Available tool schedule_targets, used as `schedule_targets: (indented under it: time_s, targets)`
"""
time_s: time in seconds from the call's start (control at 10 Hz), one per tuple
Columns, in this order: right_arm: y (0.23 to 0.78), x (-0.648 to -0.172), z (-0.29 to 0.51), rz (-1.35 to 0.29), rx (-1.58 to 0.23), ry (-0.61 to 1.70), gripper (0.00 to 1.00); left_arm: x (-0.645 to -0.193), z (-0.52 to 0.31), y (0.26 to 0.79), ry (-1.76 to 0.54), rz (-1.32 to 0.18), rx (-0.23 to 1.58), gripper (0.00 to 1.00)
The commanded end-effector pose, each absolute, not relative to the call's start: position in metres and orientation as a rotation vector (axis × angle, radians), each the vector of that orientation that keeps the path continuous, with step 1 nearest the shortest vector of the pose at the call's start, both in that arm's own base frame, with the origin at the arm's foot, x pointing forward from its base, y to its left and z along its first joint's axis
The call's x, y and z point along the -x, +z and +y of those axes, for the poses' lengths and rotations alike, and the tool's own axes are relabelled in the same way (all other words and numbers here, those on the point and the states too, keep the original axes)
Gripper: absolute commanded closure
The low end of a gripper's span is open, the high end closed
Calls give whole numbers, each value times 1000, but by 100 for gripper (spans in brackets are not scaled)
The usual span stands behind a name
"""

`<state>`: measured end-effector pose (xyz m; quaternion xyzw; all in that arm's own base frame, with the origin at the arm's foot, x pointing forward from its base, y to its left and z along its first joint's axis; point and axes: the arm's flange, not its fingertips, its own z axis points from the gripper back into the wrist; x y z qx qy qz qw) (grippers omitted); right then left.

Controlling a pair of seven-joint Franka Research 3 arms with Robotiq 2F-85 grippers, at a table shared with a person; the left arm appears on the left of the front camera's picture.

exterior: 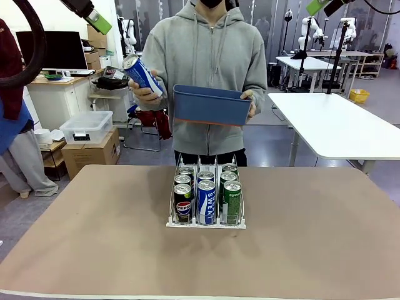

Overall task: Fill the beverage cans into the dispenser.
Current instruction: Pick up the Ionic drink handed by the human.

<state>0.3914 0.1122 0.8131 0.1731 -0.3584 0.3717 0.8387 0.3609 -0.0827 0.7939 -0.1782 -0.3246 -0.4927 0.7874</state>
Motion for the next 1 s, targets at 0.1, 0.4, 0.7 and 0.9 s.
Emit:
schedule_targets:
  time_s: [0.1,0.4,0.7,0.9]
  targets:
    - [812,-390,112,-757,-367,785,0,-361,-79,794,-1065,-694,398,0]
    - [812,-390,112,-757,-367,785,0,-361,-79,794,-1065,-694,398,0]
    - [812,-390,112,-757,-367,785,0,-361,-79,794,-1065,-694,398,0]
    - [812,-390,112,-757,-367,785,0,-361,-79,794,-1065,-694,398,0]
